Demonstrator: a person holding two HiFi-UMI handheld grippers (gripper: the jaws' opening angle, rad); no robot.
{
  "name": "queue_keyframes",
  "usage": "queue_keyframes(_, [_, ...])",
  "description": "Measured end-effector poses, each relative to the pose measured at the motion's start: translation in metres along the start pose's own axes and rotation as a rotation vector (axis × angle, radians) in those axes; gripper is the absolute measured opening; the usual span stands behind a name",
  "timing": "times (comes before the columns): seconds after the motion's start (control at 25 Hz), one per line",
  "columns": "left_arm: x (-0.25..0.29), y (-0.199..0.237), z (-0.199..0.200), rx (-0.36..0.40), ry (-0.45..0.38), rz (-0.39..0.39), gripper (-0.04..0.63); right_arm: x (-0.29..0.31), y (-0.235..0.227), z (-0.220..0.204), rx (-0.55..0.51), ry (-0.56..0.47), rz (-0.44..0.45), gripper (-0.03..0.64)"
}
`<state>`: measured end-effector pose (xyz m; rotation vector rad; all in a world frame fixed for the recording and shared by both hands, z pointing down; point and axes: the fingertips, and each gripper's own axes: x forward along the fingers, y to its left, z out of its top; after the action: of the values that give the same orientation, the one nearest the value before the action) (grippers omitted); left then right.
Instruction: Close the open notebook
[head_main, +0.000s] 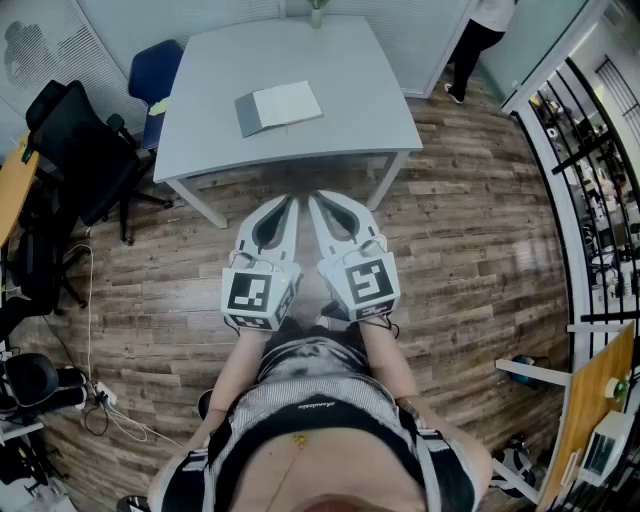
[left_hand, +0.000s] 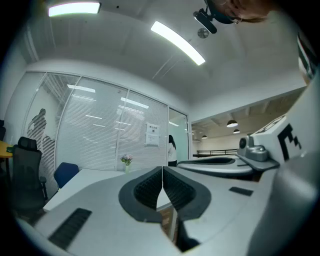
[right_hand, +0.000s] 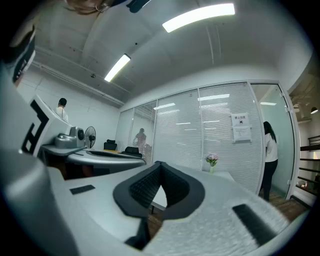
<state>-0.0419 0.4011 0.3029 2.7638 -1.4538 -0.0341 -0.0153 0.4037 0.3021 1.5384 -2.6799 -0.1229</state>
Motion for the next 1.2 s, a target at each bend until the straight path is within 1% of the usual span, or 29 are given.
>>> queue_keyframes(0.16, [-0.002, 0.002, 0.002, 0.005, -0.026, 0.04, 0.012, -0.001, -0.001, 0.0, 0.019, -0.01, 0.014, 0.003])
queue_keyframes(0.24, [-0.003, 0.0, 0.002, -0.004, -0.037, 0.04, 0.012, -0.003, -0.001, -0.003, 0.021, -0.001, 0.019, 0.003])
queue_keyframes(0.32, [-0.003, -0.002, 0.0, -0.018, -0.026, 0.033, 0.012, -0.005, -0.002, -0.007, 0.026, 0.011, 0.019, 0.005])
queue_keyframes(0.4, [-0.002, -0.002, -0.006, -0.01, -0.01, 0.032, 0.015, -0.005, -0.003, -0.011, 0.029, 0.01, 0.013, 0.01])
queue_keyframes(0.44, [-0.002, -0.002, -0.009, -0.008, -0.005, 0.033, 0.021, -0.005, -0.003, -0.012, 0.03, 0.012, 0.011, 0.029])
queue_keyframes(0.48, [-0.003, -0.003, -0.01, -0.013, -0.001, 0.031, 0.029, -0.005, -0.004, -0.014, 0.031, 0.015, 0.01, 0.04])
queue_keyframes(0.56, [-0.004, -0.006, -0.013, -0.031, 0.004, 0.019, 0.065, -0.008, -0.005, -0.016, 0.031, 0.021, 0.009, 0.039])
queue_keyframes(0.6, [-0.005, -0.007, -0.014, -0.037, 0.007, 0.015, 0.069, -0.01, -0.005, -0.017, 0.032, 0.023, 0.01, 0.04])
queue_keyframes(0.84, [-0.007, -0.009, -0.021, -0.042, 0.024, 0.025, 0.069, -0.015, -0.006, -0.021, 0.037, 0.034, 0.01, 0.052])
queue_keyframes(1.04, [-0.005, -0.02, -0.025, -0.045, 0.032, 0.023, 0.069, -0.025, -0.012, -0.023, 0.055, 0.027, 0.013, 0.055])
queue_keyframes(1.2, [-0.005, -0.023, -0.025, -0.058, 0.016, 0.046, 0.069, -0.03, -0.016, -0.024, 0.062, 0.02, 0.016, 0.058])
